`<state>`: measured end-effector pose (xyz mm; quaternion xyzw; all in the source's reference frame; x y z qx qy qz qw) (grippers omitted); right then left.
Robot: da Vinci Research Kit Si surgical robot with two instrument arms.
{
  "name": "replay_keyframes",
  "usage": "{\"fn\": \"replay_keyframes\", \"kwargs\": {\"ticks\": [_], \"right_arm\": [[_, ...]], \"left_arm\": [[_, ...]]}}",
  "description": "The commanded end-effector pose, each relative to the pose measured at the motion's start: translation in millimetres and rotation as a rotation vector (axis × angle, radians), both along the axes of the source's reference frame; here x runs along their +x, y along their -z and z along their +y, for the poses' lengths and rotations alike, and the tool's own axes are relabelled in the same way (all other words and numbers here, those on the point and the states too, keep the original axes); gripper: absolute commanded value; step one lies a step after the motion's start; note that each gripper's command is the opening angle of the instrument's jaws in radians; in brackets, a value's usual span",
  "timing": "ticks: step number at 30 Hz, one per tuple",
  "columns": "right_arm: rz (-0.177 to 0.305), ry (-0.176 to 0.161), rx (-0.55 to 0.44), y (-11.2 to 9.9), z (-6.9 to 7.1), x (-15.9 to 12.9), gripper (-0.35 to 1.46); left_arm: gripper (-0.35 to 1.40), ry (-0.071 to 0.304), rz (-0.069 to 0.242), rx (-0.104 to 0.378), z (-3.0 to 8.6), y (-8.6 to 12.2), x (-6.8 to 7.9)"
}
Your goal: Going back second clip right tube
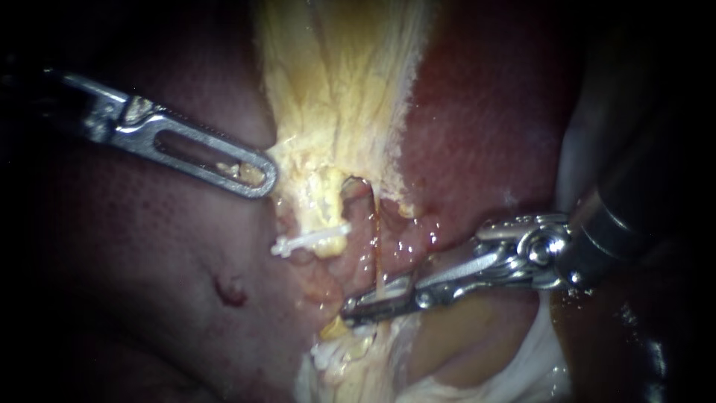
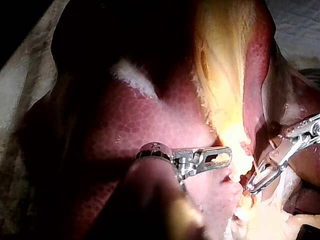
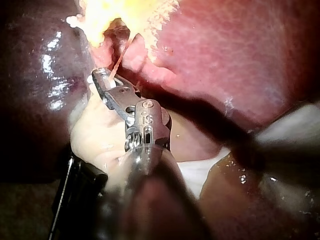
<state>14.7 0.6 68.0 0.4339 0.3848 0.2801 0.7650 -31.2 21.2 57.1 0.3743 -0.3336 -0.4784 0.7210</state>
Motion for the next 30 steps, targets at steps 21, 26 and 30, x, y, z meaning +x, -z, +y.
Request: {"fn": "replay_keyframes", "kwargs": {"ticks": [21,26,30], "right_arm": [[0.098,-0.076,-0.127,-0.4,0.0,0.8,0.48],[0.115,-0.068,-0.197,-0.5,-0.1,0.7,0.5],[0.132,-0.055,-0.25,-0.6,-0.2,0.2,0.5]], "left_arm": [[-0.35,-0.001,0.0,0.0,0.0,0.0,0.2],[-0.35,-0.001,0.0,0.0,0.0,0.0,0.2],[-0.35,-0.001,0.0,0.0,-0.1,0.0,0.2]]}}
